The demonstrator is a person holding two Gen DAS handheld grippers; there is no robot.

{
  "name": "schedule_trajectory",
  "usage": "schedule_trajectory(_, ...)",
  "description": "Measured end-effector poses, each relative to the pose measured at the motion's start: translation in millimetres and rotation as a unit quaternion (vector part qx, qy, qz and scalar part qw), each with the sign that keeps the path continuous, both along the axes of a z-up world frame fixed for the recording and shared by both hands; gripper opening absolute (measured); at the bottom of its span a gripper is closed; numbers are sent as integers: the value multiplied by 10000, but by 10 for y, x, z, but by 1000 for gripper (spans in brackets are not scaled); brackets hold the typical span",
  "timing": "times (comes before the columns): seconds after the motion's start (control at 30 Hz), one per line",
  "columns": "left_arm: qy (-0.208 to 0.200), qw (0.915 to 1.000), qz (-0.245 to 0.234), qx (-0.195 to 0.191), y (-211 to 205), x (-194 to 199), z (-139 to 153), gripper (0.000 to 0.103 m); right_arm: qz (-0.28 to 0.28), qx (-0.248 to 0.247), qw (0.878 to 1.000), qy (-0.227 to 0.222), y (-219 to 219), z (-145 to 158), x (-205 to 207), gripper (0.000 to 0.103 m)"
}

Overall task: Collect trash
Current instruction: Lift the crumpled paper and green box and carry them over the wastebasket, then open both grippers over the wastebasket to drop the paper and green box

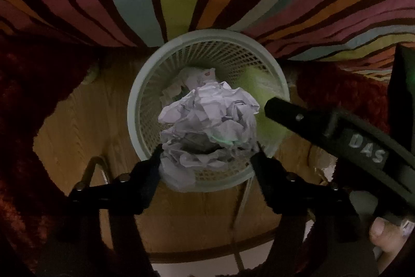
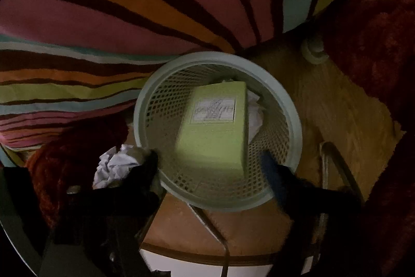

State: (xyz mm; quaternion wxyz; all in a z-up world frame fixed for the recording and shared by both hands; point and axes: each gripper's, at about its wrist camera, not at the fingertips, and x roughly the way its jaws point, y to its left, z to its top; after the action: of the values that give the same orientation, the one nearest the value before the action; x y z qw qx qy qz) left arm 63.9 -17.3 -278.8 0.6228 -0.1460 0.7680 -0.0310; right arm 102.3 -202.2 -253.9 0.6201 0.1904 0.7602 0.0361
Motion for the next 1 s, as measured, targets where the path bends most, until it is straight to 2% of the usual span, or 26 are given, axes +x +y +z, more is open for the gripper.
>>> schedule_trajectory(0.07,3,10000,-41,31,-13,1,0,78,-91,14,10000,-5,-18,7,0,87)
schedule_trajectory(0.77,-113,9998,94,95,24,23,36,78,-142,-88,9999,-33,-25,0,4,87)
schedule_trajectory(0.9,-293,9991,261,145,112,30,115,78,-168,-147,9996,-195,-37,67,-1,87)
schedule_trajectory(1.0,-606,9970,414,232,196,19,267,78,-167,-175,9987,-456,-44,186,-2,87)
